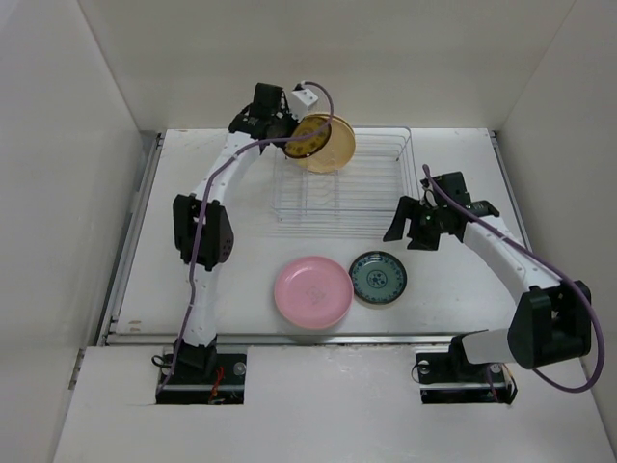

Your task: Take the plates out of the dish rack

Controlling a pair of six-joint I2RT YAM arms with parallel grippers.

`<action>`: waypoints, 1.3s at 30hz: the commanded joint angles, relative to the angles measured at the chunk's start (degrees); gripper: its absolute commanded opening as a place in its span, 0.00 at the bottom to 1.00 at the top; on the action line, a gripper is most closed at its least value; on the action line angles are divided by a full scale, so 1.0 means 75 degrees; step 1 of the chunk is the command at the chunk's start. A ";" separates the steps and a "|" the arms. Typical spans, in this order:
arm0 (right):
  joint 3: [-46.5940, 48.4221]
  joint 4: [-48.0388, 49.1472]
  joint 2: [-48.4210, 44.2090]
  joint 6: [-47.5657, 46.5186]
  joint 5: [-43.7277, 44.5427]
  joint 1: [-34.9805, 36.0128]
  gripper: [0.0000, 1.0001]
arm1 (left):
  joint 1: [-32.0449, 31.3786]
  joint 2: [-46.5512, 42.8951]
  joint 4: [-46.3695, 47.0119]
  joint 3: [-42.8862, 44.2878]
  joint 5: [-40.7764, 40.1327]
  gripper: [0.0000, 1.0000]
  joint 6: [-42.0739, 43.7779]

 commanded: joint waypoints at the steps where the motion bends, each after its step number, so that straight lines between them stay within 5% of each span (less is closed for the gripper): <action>1: 0.0320 0.0077 -0.0236 0.0016 -0.0018 0.0106 0.80 | 0.0084 -0.0895 0.0072 0.0186 0.0117 0.00 -0.0354; 10: 0.0402 -0.0098 -0.0810 0.0308 0.0508 0.0177 0.80 | 0.0237 -0.1739 -0.1259 0.0666 0.0188 0.00 -0.1782; 15: 0.0870 -0.0485 -0.1571 0.1374 0.2066 0.0177 0.80 | -0.0032 -0.2161 -0.3241 0.0575 0.2118 0.00 -0.2430; 20: 0.1398 -0.1211 -0.2718 0.2160 0.4187 0.0177 0.80 | -0.1318 -0.2046 -0.4788 -0.0362 0.3725 0.00 -0.2197; 27: 0.1469 -0.1586 -0.3622 0.2312 0.4950 0.0177 0.80 | -0.3077 -0.1003 -0.4780 -0.0469 0.2545 0.00 -0.2054; 39: 0.1164 -0.1739 -0.4350 0.2313 0.4635 0.0177 0.80 | -0.3994 0.0534 -0.4767 -0.0129 0.1208 0.05 -0.1973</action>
